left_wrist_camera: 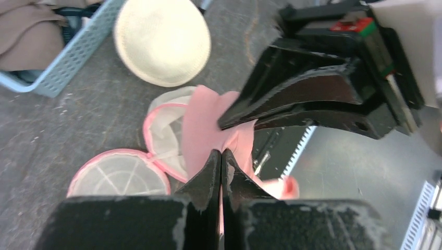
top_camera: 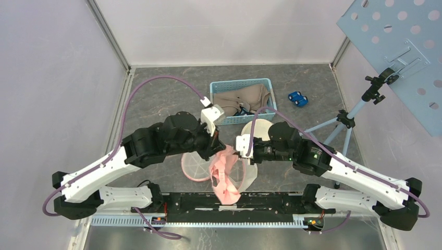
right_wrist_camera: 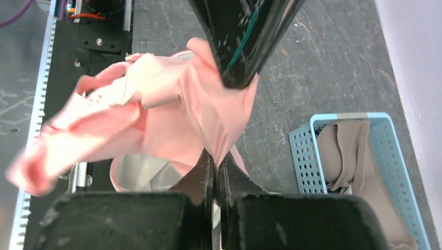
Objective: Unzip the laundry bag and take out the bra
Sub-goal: Pick up the bra from the laundry bag.
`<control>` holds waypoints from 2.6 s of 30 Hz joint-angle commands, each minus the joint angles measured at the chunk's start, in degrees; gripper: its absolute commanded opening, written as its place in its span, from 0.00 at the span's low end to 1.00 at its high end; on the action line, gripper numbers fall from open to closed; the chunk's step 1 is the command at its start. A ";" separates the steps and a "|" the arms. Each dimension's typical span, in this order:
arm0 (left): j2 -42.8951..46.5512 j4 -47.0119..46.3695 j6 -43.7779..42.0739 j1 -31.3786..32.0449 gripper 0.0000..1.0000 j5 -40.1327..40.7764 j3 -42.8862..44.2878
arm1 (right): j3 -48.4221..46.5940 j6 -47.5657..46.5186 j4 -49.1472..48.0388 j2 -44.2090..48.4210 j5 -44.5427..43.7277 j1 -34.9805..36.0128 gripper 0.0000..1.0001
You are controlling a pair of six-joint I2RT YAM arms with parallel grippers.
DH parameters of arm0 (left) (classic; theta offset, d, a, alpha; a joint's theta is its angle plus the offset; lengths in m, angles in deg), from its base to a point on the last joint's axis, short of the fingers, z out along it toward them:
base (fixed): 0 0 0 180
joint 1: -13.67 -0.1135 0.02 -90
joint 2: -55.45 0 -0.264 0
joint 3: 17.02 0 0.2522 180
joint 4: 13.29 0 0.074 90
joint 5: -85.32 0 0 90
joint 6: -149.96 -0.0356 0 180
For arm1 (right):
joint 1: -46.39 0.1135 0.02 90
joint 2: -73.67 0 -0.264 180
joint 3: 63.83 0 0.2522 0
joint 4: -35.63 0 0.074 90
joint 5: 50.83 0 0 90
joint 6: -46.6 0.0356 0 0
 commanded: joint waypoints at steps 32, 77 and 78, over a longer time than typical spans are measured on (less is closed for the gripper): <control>15.26 -24.22 -3.63 -0.02 0.93 21.88 -26.39 | -14.72 38.79 8.46 -7.22 -35.78 0.35 0.00; 12.90 -9.97 -4.77 0.40 1.00 17.42 -14.19 | -16.33 32.66 11.54 -6.20 -26.93 -0.36 0.00; 12.48 -9.50 -4.88 0.39 1.00 16.29 -14.15 | -16.25 33.01 11.36 -6.10 -27.51 -0.45 0.00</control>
